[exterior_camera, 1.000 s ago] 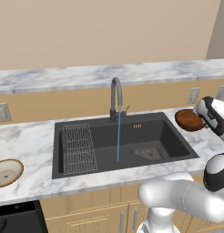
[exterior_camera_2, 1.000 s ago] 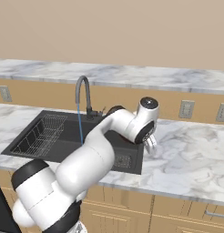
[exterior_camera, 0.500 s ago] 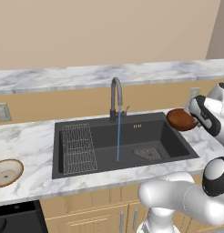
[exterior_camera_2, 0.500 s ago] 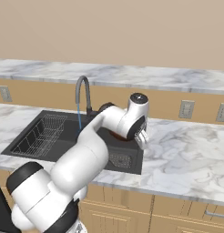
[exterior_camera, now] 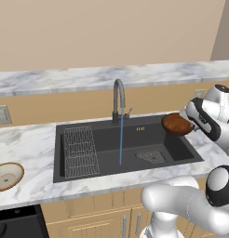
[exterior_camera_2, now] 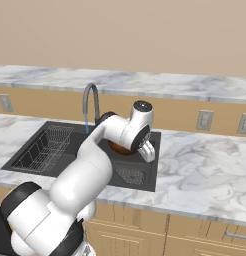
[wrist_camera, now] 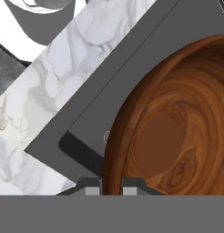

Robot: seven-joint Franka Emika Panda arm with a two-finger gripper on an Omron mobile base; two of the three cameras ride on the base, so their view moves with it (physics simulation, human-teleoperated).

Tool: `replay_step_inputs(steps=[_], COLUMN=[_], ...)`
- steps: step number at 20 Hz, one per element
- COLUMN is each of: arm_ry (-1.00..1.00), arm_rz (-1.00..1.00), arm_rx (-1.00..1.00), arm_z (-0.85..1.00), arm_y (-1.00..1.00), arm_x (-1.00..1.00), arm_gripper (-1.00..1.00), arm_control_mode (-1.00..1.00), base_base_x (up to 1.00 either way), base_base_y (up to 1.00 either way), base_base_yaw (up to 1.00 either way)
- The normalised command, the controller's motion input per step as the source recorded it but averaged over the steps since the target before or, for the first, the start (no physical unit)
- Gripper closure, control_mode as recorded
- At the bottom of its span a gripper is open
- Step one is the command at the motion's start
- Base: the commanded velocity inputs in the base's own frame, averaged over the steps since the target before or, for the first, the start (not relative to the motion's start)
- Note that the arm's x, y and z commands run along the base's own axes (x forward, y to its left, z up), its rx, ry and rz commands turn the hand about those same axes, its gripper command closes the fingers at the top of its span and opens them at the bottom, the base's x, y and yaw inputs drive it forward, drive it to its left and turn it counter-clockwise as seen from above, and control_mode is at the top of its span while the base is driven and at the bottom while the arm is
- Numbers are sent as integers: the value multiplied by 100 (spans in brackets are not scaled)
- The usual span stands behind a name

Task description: Rinse each bowl for a few seconds and place them down in the sink or on the counter.

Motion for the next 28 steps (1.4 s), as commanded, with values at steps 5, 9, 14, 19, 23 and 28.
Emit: replay_step_inputs(steps=[5,9,14,19,23,28], arm_ry=[3,5,6,5,3,1], arm_rz=[9,8,8,8,2,1], arm_rx=[0,0,0,0,0,0], arm_z=[-4,-8,-10,-9,-3,-7], arm_y=[41,36,35,36,33,36], arm_x=[3,11,12,9,4,2], arm_gripper=[100,100,100,100,100,100], arm_control_mode=[-100,-100,-100,-100,-100,-100], base_base_x=[0,0,0,0,0,0], base_base_y=[0,0,0,0,0,0], base_base_yaw=[0,0,0,0,0,0])
